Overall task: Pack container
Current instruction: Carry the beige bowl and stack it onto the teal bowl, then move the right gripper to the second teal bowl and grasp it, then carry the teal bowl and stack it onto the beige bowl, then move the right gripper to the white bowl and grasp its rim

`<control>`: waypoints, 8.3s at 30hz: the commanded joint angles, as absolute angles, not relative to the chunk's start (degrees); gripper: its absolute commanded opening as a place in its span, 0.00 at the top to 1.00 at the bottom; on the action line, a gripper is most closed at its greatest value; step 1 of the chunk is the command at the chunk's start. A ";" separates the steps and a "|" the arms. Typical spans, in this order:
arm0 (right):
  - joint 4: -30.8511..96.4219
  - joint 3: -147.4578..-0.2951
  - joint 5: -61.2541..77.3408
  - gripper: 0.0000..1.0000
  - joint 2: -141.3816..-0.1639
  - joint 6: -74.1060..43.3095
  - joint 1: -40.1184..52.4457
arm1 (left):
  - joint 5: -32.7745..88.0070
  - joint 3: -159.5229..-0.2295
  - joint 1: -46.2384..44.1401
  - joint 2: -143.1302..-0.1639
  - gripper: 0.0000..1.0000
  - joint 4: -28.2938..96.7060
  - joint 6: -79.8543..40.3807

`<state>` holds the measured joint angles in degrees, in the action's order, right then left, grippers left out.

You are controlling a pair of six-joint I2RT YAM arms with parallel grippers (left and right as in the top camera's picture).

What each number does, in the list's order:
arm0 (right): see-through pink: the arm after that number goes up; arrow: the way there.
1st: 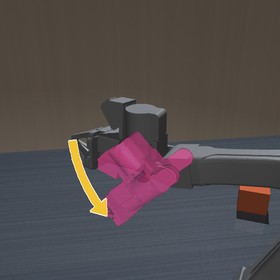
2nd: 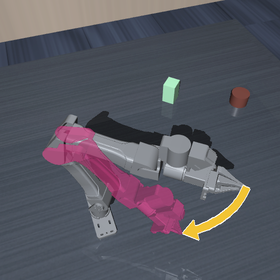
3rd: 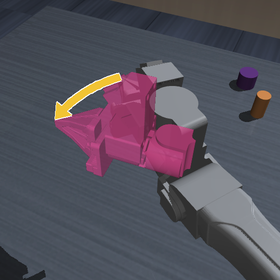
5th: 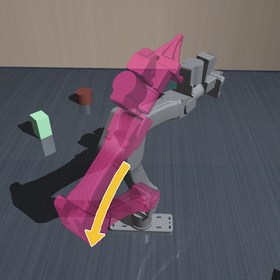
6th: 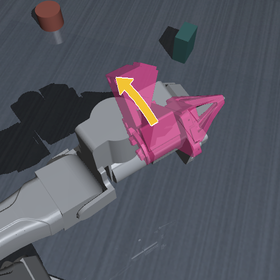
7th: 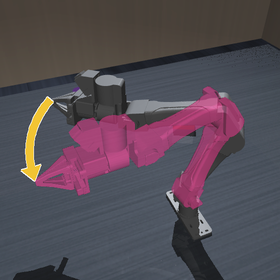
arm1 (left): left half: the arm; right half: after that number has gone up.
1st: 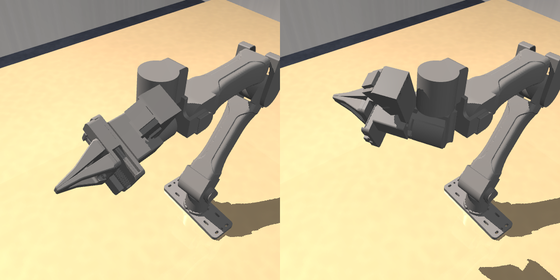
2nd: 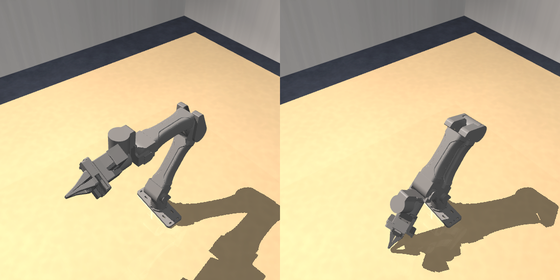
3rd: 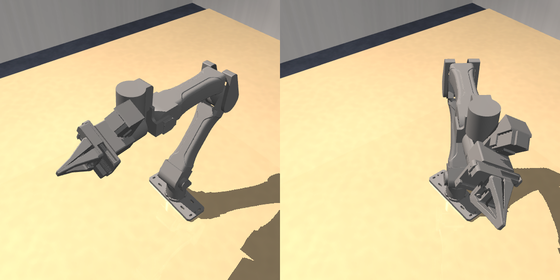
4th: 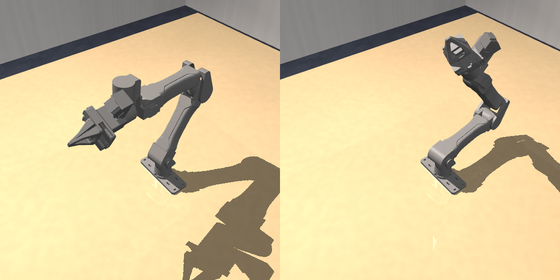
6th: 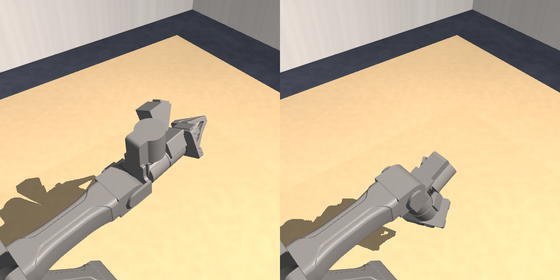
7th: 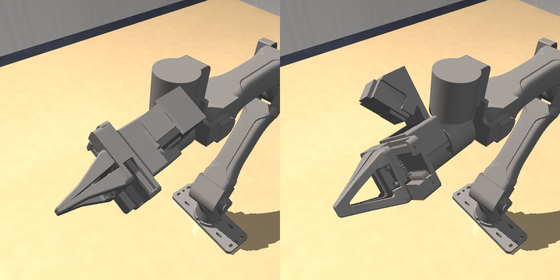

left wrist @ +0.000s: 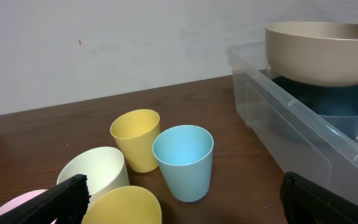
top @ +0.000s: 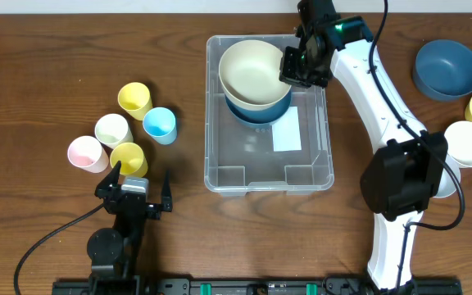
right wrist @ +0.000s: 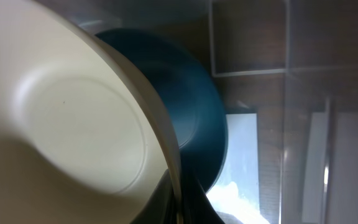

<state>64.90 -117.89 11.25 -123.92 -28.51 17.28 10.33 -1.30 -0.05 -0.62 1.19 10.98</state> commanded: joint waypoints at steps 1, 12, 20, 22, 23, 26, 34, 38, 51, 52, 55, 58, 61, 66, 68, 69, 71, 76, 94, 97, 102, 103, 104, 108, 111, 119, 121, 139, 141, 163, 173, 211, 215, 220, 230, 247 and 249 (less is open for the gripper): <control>64.71 -118.37 9.39 0.97 -124.20 -29.30 17.21 | 11.14 -0.23 0.21 -0.34 0.02 2.94 11.53; 64.55 -118.37 9.26 0.91 -125.45 -29.32 17.30 | 11.14 -0.23 0.21 -0.34 0.02 2.94 11.53; 64.60 -118.37 9.47 0.71 -126.34 -29.32 17.32 | 11.14 -0.23 0.21 -0.34 0.02 2.94 11.53; 64.05 -118.52 9.47 0.70 -126.30 -29.32 17.32 | 11.14 -0.23 0.21 -0.34 0.02 2.94 11.53; 63.90 -118.89 9.45 0.69 -126.23 -29.28 17.30 | 11.14 -0.23 0.21 -0.34 0.02 2.94 11.53; 64.47 -122.19 9.47 0.59 -126.21 -27.99 17.06 | 11.14 -0.23 0.21 -0.34 0.02 2.94 11.53; 77.06 -148.05 5.39 0.14 -126.21 -27.31 10.98 | 11.14 -0.23 0.21 -0.34 0.02 2.94 11.53; 84.44 -156.53 -0.93 0.07 -126.21 -31.64 3.05 | 11.14 -0.23 0.21 -0.34 0.02 2.94 11.53; 82.21 -136.25 1.04 0.17 -126.78 -46.72 -19.16 | 11.14 -0.23 0.21 -0.34 0.02 2.94 11.53; 79.79 -134.13 2.00 0.17 -126.78 -46.68 -19.79 | 11.14 -0.23 0.21 -0.34 0.02 2.94 11.53; 74.15 -128.95 2.98 0.18 -126.78 -47.53 -20.80 | 11.14 -0.23 0.21 -0.34 0.02 2.94 11.53; 70.22 -124.51 2.81 0.18 -126.76 -51.13 -21.23 | 11.14 -0.23 0.21 -0.34 0.02 2.94 11.53; 67.83 -120.95 1.54 0.19 -126.78 -56.29 -21.21 | 11.14 -0.23 0.21 -0.34 0.02 2.94 11.53; 64.27 -116.40 -0.71 0.20 -126.78 -63.11 -21.15 | 11.14 -0.23 0.21 -0.34 0.02 2.94 11.53; 62.61 -115.00 -1.37 0.20 -126.78 -64.40 -21.17 | 11.14 -0.23 0.21 -0.34 0.02 2.94 11.53; 61.78 -114.21 -1.74 0.20 -126.78 -65.10 -21.15 | 11.14 -0.23 0.21 -0.34 0.02 2.94 11.53; 60.51 -112.81 -2.59 0.20 -126.78 -66.78 -21.17 | 11.14 -0.23 0.21 -0.34 0.02 2.94 11.53; 55.83 -108.66 -3.88 0.20 -126.78 -69.41 -21.17 | 11.14 -0.23 0.21 -0.34 0.02 2.94 11.53; 49.65 -104.51 -7.31 0.40 -126.78 -69.89 -21.61 | 11.14 -0.23 0.21 -0.34 0.02 2.94 11.53; 49.47 -104.44 -7.35 0.39 -126.78 -70.72 -21.71 | 11.14 -0.23 0.21 -0.34 0.02 2.94 11.53; 48.82 -104.44 -7.57 0.37 -126.80 -71.18 -21.87 | 11.14 -0.23 0.21 -0.34 0.02 2.94 11.53; 48.49 -104.44 -7.57 0.37 -126.93 -71.20 -21.87 | 11.14 -0.23 0.21 -0.34 0.02 2.94 11.53; 47.99 -104.44 -7.53 0.36 -127.11 -71.18 -21.87 | 11.14 -0.23 0.21 -0.34 0.02 2.94 11.53; 47.33 -104.44 -7.49 0.37 -128.44 -72.20 -21.85 | 11.14 -0.23 0.21 -0.34 0.02 2.94 11.53; 46.85 -104.44 -6.37 0.37 -130.10 -72.42 -21.87 | 11.14 -0.23 0.21 -0.34 0.02 2.94 11.53; 46.28 -104.47 -5.76 0.58 -131.37 -72.34 -22.44 | 11.14 -0.23 0.21 -0.34 0.02 2.94 11.53; 46.28 -104.47 -5.63 0.69 -131.37 -72.16 -22.79 | 11.14 -0.23 0.21 -0.34 0.02 2.94 11.53; 51.66 -126.48 21.74 0.99 -130.26 -55.88 -24.82 | 11.14 -0.23 0.21 -0.34 0.02 2.94 11.53; 53.54 -131.24 28.42 0.99 -129.67 -52.51 -24.36 | 11.14 -0.23 0.21 -0.34 0.02 2.94 11.53; 83.83 -137.67 15.68 0.99 -121.89 -26.06 13.52 | 11.14 -0.23 0.21 -0.34 0.02 2.94 11.53; 76.01 -123.92 12.64 0.98 -121.89 -29.78 16.51 | 11.14 -0.23 0.21 -0.34 0.02 2.94 11.53; 97.34 -150.67 -0.40 0.08 -121.23 -25.34 5.56 | 11.14 -0.23 0.21 -0.34 0.02 2.94 11.53; 97.34 -148.68 5.72 0.01 -118.67 -22.20 -0.10 | 11.14 -0.23 0.21 -0.34 0.02 2.94 11.53; 97.34 -136.35 5.37 0.01 -112.90 -21.58 -5.82 | 11.14 -0.23 0.21 -0.34 0.02 2.94 11.53; 92.60 -102.17 3.86 0.01 -103.04 -22.98 -17.82 | 11.14 -0.23 0.21 -0.34 0.02 2.94 11.53; 70.41 -77.12 0.25 0.01 -102.26 -25.34 -20.73 | 11.14 -0.23 0.21 -0.34 0.02 2.94 11.53; 66.30 -75.53 -0.23 0.01 -102.28 -25.69 -20.73 | 11.14 -0.23 0.21 -0.34 0.02 2.94 11.53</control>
<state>68.82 -77.19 1.23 -103.79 -24.01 -20.45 10.33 -1.30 -0.05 -0.62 1.21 10.98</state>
